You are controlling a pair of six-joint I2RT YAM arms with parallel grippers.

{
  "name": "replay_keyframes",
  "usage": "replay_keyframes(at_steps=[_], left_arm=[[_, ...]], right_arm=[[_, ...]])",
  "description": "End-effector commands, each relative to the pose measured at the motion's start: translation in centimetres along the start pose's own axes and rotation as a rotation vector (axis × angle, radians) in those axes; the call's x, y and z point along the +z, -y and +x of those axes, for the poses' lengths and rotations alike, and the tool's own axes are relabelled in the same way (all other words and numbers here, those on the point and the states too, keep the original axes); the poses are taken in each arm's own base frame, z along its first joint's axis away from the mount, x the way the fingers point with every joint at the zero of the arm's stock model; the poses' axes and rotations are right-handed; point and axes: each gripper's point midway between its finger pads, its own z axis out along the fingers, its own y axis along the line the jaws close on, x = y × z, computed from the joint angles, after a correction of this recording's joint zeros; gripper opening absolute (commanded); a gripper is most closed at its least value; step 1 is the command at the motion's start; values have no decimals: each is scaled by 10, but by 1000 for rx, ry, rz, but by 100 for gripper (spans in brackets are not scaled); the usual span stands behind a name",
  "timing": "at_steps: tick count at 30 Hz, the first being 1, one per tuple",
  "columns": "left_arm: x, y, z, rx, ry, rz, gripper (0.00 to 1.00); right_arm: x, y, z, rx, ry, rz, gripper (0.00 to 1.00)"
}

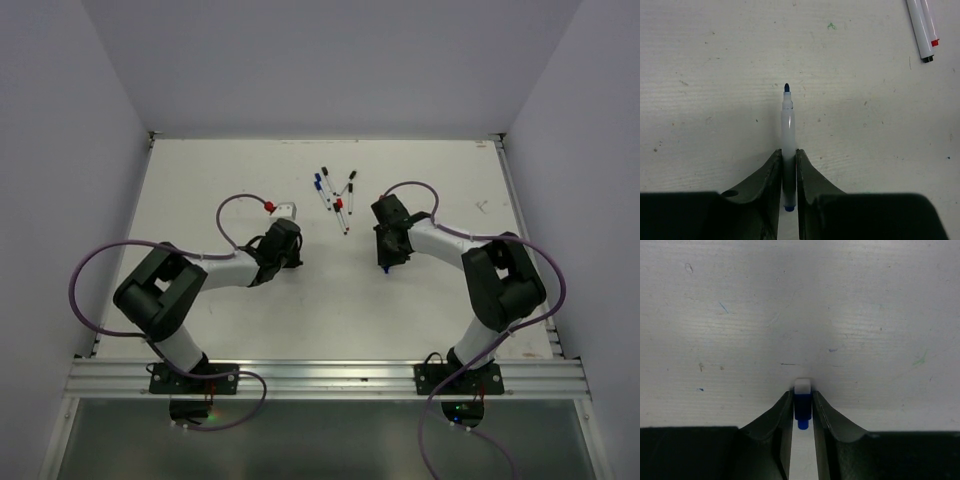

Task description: Open the pen caps

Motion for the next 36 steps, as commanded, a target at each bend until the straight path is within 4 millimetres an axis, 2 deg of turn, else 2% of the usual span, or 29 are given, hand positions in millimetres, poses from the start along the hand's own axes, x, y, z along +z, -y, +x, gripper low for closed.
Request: replay_keyframes(at_steps=[1, 3, 8, 17, 22, 26, 29, 30, 34, 36], left_arm=[[6, -25, 49, 32, -143, -83, 20], [9, -27, 55, 37, -161, -93, 21], [10, -32, 66, 33, -174, -104, 22], [8, -41, 72, 30, -176, -136, 25], [0, -44, 61, 24, -136, -150, 31], [-5, -46, 56, 24, -121, -154, 43], [-11, -43, 50, 18, -101, -140, 46], [-13, -43, 47, 18, -94, -135, 47], [-25, -35, 23, 41, -30, -117, 54], [-29, -37, 20, 54, -38, -133, 56]], right_arm=[[13, -3, 5, 5, -14, 16, 26], [13, -3, 6, 5, -15, 17, 29], [16, -3, 10, -1, -20, 22, 30], [16, -4, 10, -4, -16, 16, 34], [10, -5, 5, -7, 3, 10, 40], [4, -7, 1, -10, 15, 2, 42], [-2, -6, -5, -12, 40, 1, 49], [-7, -6, -9, -19, 59, -2, 53], [-26, -2, -22, -38, 106, 13, 58], [-35, 0, -28, -51, 117, 26, 61]])
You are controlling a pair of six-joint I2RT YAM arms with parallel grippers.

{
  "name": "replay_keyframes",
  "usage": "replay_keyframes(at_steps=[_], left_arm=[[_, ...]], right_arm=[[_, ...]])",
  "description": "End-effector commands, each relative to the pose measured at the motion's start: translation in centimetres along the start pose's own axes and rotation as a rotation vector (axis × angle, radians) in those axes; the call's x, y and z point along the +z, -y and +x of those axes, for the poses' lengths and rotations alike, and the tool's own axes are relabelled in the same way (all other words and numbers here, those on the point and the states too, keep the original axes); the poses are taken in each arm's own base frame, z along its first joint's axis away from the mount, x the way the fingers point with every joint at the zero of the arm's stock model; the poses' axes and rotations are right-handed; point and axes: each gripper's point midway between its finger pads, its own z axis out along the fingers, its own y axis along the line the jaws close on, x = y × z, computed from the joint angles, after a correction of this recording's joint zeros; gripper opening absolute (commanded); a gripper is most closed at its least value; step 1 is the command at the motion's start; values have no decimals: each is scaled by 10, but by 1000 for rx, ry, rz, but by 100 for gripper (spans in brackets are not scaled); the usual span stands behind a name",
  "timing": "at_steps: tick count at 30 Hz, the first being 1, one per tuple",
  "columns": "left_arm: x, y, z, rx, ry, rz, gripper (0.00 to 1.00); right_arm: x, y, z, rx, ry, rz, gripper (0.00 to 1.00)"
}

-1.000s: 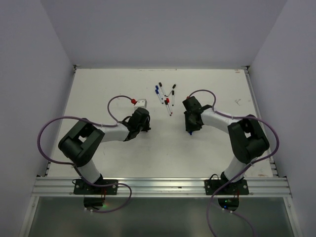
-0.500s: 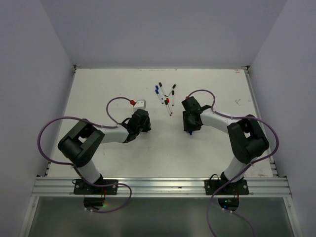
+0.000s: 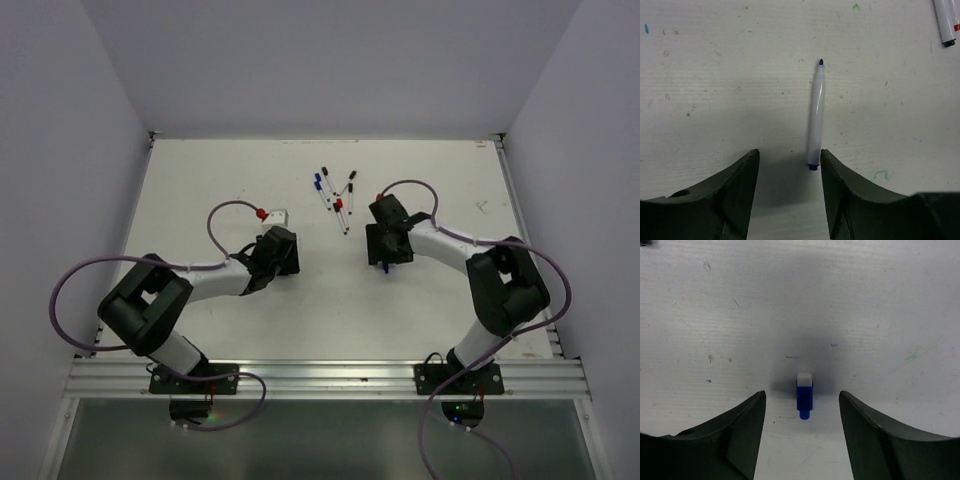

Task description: Open the pen caps

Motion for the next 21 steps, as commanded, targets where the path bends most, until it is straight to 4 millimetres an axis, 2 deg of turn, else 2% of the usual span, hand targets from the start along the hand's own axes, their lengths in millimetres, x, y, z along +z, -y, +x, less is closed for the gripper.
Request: replay_keyframes(at_steps=[1, 3, 7, 8, 12, 14, 15, 16, 17, 19, 21], left_arm=[[-12, -20, 10, 79, -60, -84, 56], [-14, -18, 4, 80, -51, -86, 59], [-22, -11, -16, 78, -15, -76, 61], [-24, -9, -21, 80, -7, -74, 62], [-38, 6, -48, 85, 36, -27, 66], [-48, 27, -61, 92, 53, 79, 66], [-52, 37, -63, 96, 56, 130, 66], [-59, 55, -70, 91, 73, 223, 66], [-62, 61, -74, 97, 86, 258, 66], [-64, 73, -87, 113, 116, 295, 70], [-56, 74, -98, 124, 121, 262, 72]], right_arm=[[-33, 6, -29, -19, 97, 18, 65], [-43, 5, -35, -16, 119, 12, 71], [-68, 4, -48, -3, 169, -8, 76], [-77, 5, -52, 5, 191, -10, 98], [-98, 16, -60, 36, 237, 26, 99], [-105, 21, -60, 47, 249, 43, 99], [-106, 21, -59, 50, 249, 39, 99], [-107, 19, -59, 52, 251, 28, 99], [-108, 16, -58, 50, 249, 8, 99], [-107, 10, -60, 42, 263, -28, 99], [-105, 6, -65, 38, 281, -41, 99]])
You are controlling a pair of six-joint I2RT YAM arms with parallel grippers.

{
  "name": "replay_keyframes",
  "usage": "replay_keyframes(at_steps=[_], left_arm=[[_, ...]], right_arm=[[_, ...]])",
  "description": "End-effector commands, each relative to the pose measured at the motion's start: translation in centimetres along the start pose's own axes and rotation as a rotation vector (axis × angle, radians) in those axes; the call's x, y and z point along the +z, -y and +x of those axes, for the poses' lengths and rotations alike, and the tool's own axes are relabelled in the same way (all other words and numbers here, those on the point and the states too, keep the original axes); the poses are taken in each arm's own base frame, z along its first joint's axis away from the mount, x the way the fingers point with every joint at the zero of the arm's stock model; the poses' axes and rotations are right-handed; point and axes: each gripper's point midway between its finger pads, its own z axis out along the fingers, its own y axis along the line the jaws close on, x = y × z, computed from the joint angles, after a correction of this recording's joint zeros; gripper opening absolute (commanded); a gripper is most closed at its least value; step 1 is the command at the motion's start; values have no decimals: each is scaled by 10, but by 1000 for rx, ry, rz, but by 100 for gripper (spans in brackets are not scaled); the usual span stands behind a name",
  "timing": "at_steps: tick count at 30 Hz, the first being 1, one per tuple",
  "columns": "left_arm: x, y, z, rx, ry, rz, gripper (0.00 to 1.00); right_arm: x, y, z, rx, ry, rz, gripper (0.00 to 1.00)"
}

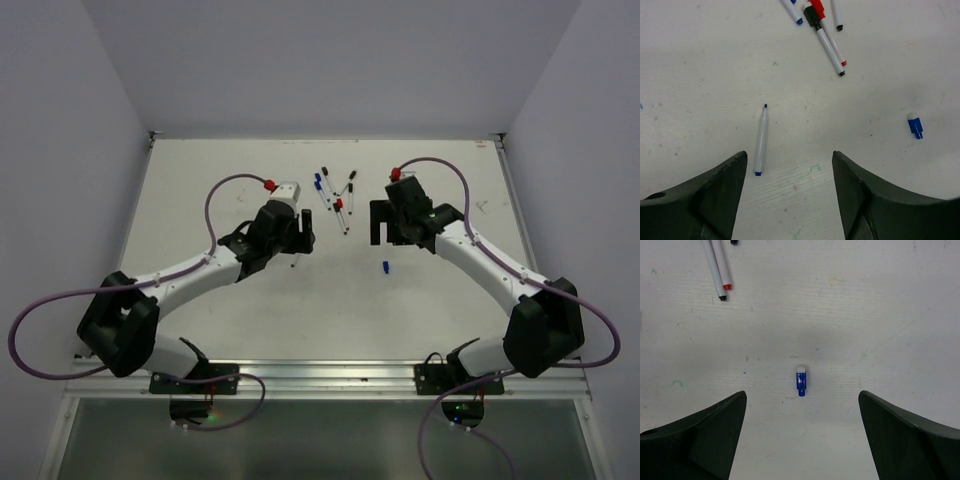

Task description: Open the pen caps

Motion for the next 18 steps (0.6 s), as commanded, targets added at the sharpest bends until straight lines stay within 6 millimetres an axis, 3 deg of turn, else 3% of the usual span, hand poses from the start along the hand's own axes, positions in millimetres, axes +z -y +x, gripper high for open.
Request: replay_keyframes(at_steps=[1, 5, 10, 13, 18], left_arm=[[17, 30, -48, 54, 61, 71, 72], [64, 23, -76, 15, 17, -38, 67], [118, 19, -104, -40, 7, -201, 63], [141, 17, -107, -59, -11, -212, 61], [168, 3, -103, -98, -35, -188, 58]], right_arm=[[-1, -8, -16, 9, 52, -32, 98], [5, -22, -40, 8, 64, -56, 88], [5, -38, -67, 3, 121, -105, 88], [6, -29, -75, 2, 140, -47, 88], [13, -15, -72, 68, 128, -1, 90]])
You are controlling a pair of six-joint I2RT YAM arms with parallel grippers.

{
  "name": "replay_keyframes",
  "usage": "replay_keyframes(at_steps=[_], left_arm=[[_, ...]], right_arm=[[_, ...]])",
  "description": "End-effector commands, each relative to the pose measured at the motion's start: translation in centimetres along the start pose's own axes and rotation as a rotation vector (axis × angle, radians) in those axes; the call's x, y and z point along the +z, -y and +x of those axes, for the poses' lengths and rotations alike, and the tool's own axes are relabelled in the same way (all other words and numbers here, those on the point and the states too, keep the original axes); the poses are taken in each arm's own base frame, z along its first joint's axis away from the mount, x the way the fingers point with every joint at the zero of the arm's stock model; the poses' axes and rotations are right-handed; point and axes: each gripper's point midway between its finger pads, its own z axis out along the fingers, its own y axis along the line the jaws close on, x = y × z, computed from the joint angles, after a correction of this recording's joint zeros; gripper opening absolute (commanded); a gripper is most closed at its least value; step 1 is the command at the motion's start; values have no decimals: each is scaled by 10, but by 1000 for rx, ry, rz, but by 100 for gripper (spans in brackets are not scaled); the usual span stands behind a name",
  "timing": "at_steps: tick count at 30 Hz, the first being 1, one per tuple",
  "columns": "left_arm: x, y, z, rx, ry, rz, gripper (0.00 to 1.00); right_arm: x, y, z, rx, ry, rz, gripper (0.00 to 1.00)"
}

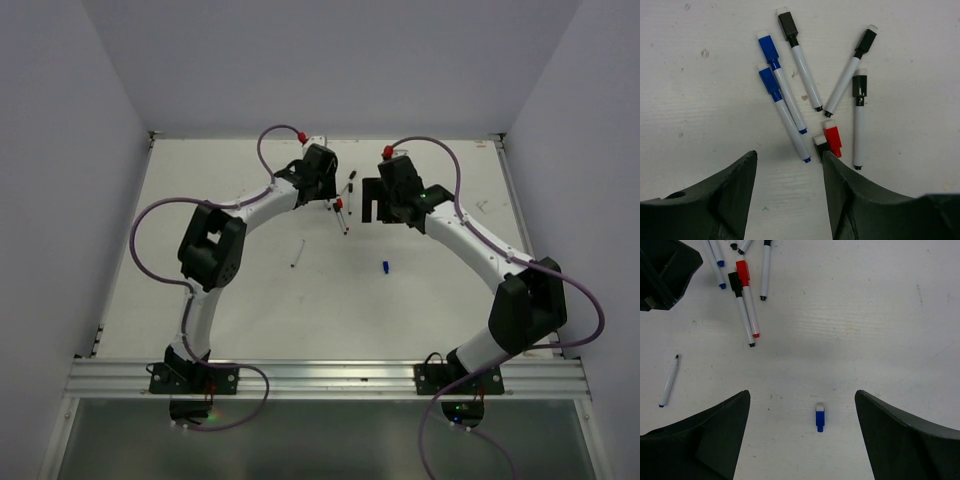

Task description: Open the pen caps

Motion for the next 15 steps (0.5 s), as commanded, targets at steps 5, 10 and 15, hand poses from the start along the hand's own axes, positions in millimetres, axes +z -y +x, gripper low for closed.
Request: replay_keyframes(at_steps=[5, 10, 15], left_arm=[[21, -17, -9, -47, -19, 4, 56], [31, -11, 0, -43, -40, 34, 56], [38, -11, 2, -38, -44, 32, 56]], right_arm=[[8, 7, -10, 66, 11, -1, 90], [6, 8, -10, 60, 16, -1, 90], [1, 10, -10, 58, 25, 2, 90]])
